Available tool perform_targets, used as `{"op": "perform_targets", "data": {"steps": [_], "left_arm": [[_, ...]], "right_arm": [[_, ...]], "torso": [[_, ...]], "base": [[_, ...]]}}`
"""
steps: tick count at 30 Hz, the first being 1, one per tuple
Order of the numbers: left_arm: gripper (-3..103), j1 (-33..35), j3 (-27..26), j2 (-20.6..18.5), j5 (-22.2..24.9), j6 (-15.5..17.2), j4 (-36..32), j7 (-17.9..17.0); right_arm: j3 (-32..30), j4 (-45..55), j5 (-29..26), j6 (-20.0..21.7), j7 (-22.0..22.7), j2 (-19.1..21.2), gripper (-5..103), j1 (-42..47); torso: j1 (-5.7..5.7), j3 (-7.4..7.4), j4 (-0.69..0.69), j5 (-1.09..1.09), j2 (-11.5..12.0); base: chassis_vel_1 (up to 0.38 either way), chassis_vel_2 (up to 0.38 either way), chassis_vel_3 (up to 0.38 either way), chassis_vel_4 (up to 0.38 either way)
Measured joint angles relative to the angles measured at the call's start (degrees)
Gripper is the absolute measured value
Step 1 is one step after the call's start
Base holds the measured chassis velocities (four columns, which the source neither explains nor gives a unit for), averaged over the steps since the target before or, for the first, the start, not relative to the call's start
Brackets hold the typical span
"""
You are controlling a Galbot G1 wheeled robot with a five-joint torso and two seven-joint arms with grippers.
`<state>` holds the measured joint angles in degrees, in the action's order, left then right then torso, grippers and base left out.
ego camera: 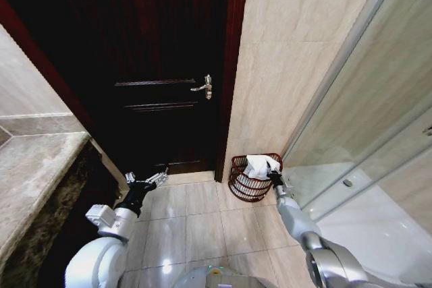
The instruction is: Discard the used towel into the hamper.
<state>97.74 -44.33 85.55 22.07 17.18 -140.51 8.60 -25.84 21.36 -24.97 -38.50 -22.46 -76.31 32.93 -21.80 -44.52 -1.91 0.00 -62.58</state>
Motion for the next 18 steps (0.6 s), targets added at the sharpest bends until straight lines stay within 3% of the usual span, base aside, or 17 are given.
{"op": "perform_targets", "data": {"steps": [8, 18], "left_arm": [[100, 0.0, 0.0, 0.0, 0.0, 0.0, 0.0, 0.0], [100, 0.0, 0.0, 0.0, 0.0, 0.0, 0.0, 0.0]], "right_arm": [[0.1, -0.1, 0.6, 1.1, 1.8, 0.1, 7, 0.7], [0.0, -1.3, 2.5, 11.4, 1.0, -0.1, 7, -0.5]], "torso": [[-0.09, -0.02, 0.01, 0.01, 0.0], [0.01, 0.0, 0.01, -0.01, 0.0]], "base": [[-0.109, 0.11, 0.106, -0.109], [-0.02, 0.029, 0.009, -0.017]]}}
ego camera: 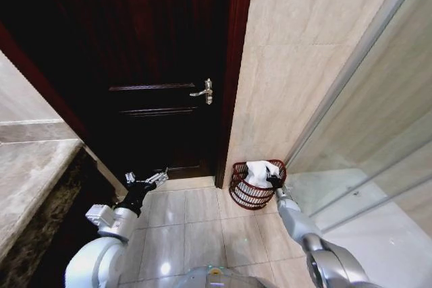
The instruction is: Discard the used towel into the hamper.
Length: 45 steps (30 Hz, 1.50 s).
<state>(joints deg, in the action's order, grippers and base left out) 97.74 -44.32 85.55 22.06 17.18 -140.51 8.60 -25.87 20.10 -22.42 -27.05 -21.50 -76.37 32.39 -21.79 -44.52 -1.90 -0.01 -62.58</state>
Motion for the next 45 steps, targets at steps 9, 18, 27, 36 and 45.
{"op": "perform_targets", "data": {"steps": [9, 18, 27, 36, 45], "left_arm": [[100, 0.0, 0.0, 0.0, 0.0, 0.0, 0.0, 0.0], [100, 0.0, 0.0, 0.0, 0.0, 0.0, 0.0, 0.0], [100, 0.0, 0.0, 0.0, 0.0, 0.0, 0.0, 0.0], [100, 0.0, 0.0, 0.0, 0.0, 0.0, 0.0, 0.0], [100, 0.0, 0.0, 0.0, 0.0, 0.0, 0.0, 0.0]], "right_arm": [[-0.4, -0.7, 6.0, 12.2, -0.8, -0.1, 7, -2.4], [-0.3, -2.0, 14.7, 23.8, -1.3, -0.8, 7, -6.4], [0.0, -3.9, 18.9, 26.2, -0.1, -2.5, 7, -7.8], [0.8, -1.3, 18.7, 23.5, -0.8, -2.0, 30, -6.5], [0.3, 0.9, 27.4, 21.6, -9.3, 0.5, 63, -3.7]], "torso": [[-0.03, -0.01, -0.01, 0.01, 0.0], [-0.03, -0.01, -0.01, 0.0, 0.0], [-0.03, -0.01, -0.01, 0.01, 0.0], [-0.03, -0.01, -0.02, 0.02, 0.0], [-0.03, -0.01, 0.02, 0.01, 0.0]], "base": [[0.0, 0.0, 0.0, 0.0], [0.0, 0.0, 0.0, 0.0], [0.0, 0.0, 0.0, 0.0], [0.0, 0.0, 0.0, 0.0], [0.0, 0.0, 0.0, 0.0]]}}
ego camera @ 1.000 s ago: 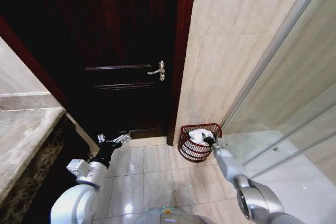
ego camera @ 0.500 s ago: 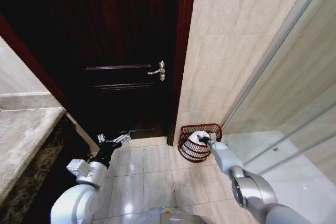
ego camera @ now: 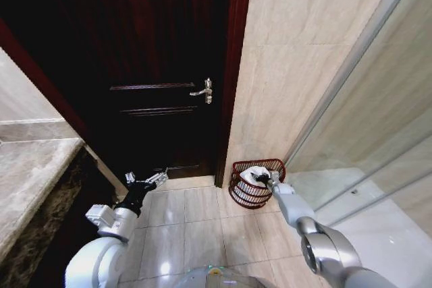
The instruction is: Discard the used towel into the hamper.
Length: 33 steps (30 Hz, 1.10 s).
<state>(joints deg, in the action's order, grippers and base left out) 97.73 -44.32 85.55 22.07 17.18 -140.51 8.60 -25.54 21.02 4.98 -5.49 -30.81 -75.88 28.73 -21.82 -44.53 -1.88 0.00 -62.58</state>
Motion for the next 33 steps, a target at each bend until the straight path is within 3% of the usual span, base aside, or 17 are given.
{"op": "perform_targets", "data": {"steps": [2, 4, 7, 9, 13, 17, 21, 22, 24, 25, 29, 32, 33], "left_arm": [[100, 0.0, 0.0, 0.0, 0.0, 0.0, 0.0, 0.0], [100, 0.0, 0.0, 0.0, 0.0, 0.0, 0.0, 0.0], [100, 0.0, 0.0, 0.0, 0.0, 0.0, 0.0, 0.0], [100, 0.0, 0.0, 0.0, 0.0, 0.0, 0.0, 0.0], [100, 0.0, 0.0, 0.0, 0.0, 0.0, 0.0, 0.0], [100, 0.0, 0.0, 0.0, 0.0, 0.0, 0.0, 0.0], [100, 0.0, 0.0, 0.0, 0.0, 0.0, 0.0, 0.0], [100, 0.0, 0.0, 0.0, 0.0, 0.0, 0.0, 0.0], [100, 0.0, 0.0, 0.0, 0.0, 0.0, 0.0, 0.0], [100, 0.0, 0.0, 0.0, 0.0, 0.0, 0.0, 0.0], [100, 0.0, 0.0, 0.0, 0.0, 0.0, 0.0, 0.0], [100, 0.0, 0.0, 0.0, 0.0, 0.0, 0.0, 0.0], [100, 0.0, 0.0, 0.0, 0.0, 0.0, 0.0, 0.0]], "right_arm": [[-0.4, 0.6, 4.4, -0.7, 0.3, 0.4, 74, 1.0], [-0.3, 1.1, 4.7, -0.9, 0.1, 0.7, 74, 1.5], [0.2, 4.5, 5.1, -2.7, -1.3, 2.5, 90, 3.9], [0.1, 5.0, 4.1, -3.8, -0.4, 2.7, 95, 4.3], [-0.1, 5.5, -0.9, -9.4, 5.6, 2.7, 97, 4.6], [-0.1, 7.7, -4.4, -11.5, 8.3, 3.0, 96, 5.2], [0.5, 14.8, -9.1, -8.7, 9.3, 4.1, 92, 7.9], [0.7, 21.5, -12.3, -6.4, 10.0, 5.1, 92, 11.4], [0.8, 23.7, -13.3, -5.8, 10.4, 5.4, 91, 12.7], [0.8, 29.7, -16.1, -4.4, 11.8, 6.1, 90, 16.7], [0.1, 38.9, -19.7, -2.6, 14.4, 6.8, 97, 22.7], [-2.2, 54.1, -23.8, 0.7, 19.0, 7.8, 100, 30.9], [-2.2, 54.1, -23.8, 0.7, 19.0, 7.8, 100, 30.9]], "torso": [[0.0, 0.01, -0.04, -0.02, 0.0], [0.0, 0.01, -0.05, -0.02, 0.0], [0.0, 0.0, 0.0, 0.01, 0.0], [0.0, 0.0, 0.01, -0.02, 0.0], [0.0, 0.0, -0.03, 0.01, 0.0], [0.0, 0.0, -0.04, 0.01, 0.0], [0.0, 0.0, -0.04, -0.01, 0.0], [0.0, 0.0, -0.04, -0.01, 0.0], [0.0, 0.01, -0.02, 0.0, 0.0], [0.0, 0.0, -0.02, 0.01, 0.0], [0.0, 0.0, -0.01, 0.03, 0.0], [0.01, 0.01, -0.03, -0.01, 0.0], [0.01, 0.01, -0.03, -0.01, 0.0]], "base": [[0.0, 0.0, 0.0, 0.0], [0.0, 0.0, 0.0, 0.0], [0.0, 0.0, 0.0, 0.0], [0.0, 0.0, 0.0, 0.0], [0.0, 0.0, 0.0, 0.0], [0.0, 0.0, 0.0, 0.0], [0.0, 0.0, 0.0, 0.0], [0.0, 0.0, 0.0, 0.0], [0.0, 0.0, 0.0, 0.0], [0.0, 0.0, 0.0, 0.0], [0.0, 0.0, 0.0, 0.0], [0.0, 0.0, 0.0, 0.0], [0.0, 0.0, 0.0, 0.0]]}}
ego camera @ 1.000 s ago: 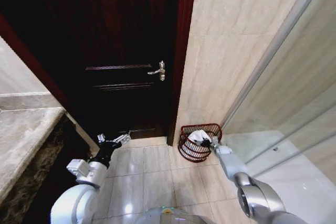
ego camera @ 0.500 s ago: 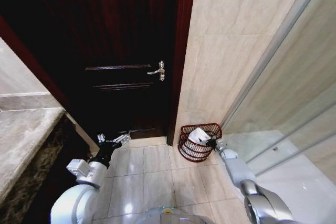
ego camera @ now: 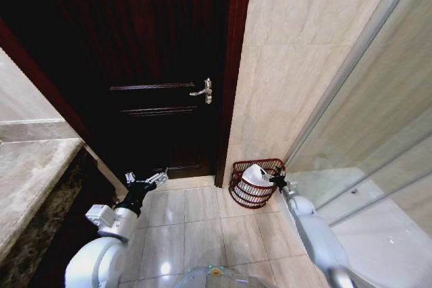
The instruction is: Discard the used towel into the hamper.
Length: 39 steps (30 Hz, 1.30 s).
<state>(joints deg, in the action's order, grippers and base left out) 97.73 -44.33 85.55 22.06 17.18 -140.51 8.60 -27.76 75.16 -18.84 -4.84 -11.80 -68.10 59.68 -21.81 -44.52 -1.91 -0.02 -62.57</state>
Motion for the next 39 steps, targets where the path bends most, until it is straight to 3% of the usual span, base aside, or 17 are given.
{"op": "perform_targets", "data": {"steps": [2, 4, 9, 15, 17, 25, 30, 39], "left_arm": [[100, 0.0, 0.0, 0.0, 0.0, 0.0, 0.0, 0.0], [100, 0.0, 0.0, 0.0, 0.0, 0.0, 0.0, 0.0], [100, 0.0, 0.0, 0.0, 0.0, 0.0, 0.0, 0.0], [100, 0.0, 0.0, 0.0, 0.0, 0.0, 0.0, 0.0], [100, 0.0, 0.0, 0.0, 0.0, 0.0, 0.0, 0.0], [100, 0.0, 0.0, 0.0, 0.0, 0.0, 0.0, 0.0], [100, 0.0, 0.0, 0.0, 0.0, 0.0, 0.0, 0.0], [100, 0.0, 0.0, 0.0, 0.0, 0.0, 0.0, 0.0]], "right_arm": [[-2.3, 9.9, -1.7, 1.6, 2.6, 0.3, 100, 5.8], [-2.9, 12.1, -2.0, 2.0, 3.1, 0.3, 100, 7.2], [-9.1, 29.2, -2.8, 4.3, 6.9, -2.7, 100, 18.5], [-14.4, 43.9, -0.3, 2.7, 8.7, -7.1, 100, 30.5], [-15.0, 45.2, 0.3, 1.9, 8.8, -7.9, 100, 32.3], [-17.2, 58.9, 4.7, -4.6, 10.6, -18.2, 100, 45.3], [-15.7, 63.0, 7.0, -7.3, 10.8, -20.7, 100, 48.0], [-13.9, 68.4, 7.7, -8.2, 11.1, -21.2, 100, 50.5]], "torso": [[0.0, 0.0, 0.01, 0.02, 0.0], [0.0, 0.0, 0.0, 0.01, 0.0], [0.0, 0.0, 0.02, 0.01, 0.0], [0.0, 0.0, -0.01, 0.01, 0.0], [0.0, 0.0, 0.0, 0.02, 0.0], [0.0, 0.0, 0.01, -0.01, 0.0], [0.0, -0.01, 0.0, 0.0, 0.0], [-0.01, -0.01, 0.0, 0.01, 0.0]], "base": [[0.0, 0.0, 0.0, 0.0], [0.0, 0.0, 0.0, 0.0], [0.0, 0.0, 0.0, 0.0], [0.0, 0.0, 0.0, 0.0], [0.0, 0.0, 0.0, 0.0], [0.0, 0.0, 0.0, 0.0], [0.0, 0.0, 0.0, 0.0], [0.0, 0.0, 0.0, 0.0]]}}
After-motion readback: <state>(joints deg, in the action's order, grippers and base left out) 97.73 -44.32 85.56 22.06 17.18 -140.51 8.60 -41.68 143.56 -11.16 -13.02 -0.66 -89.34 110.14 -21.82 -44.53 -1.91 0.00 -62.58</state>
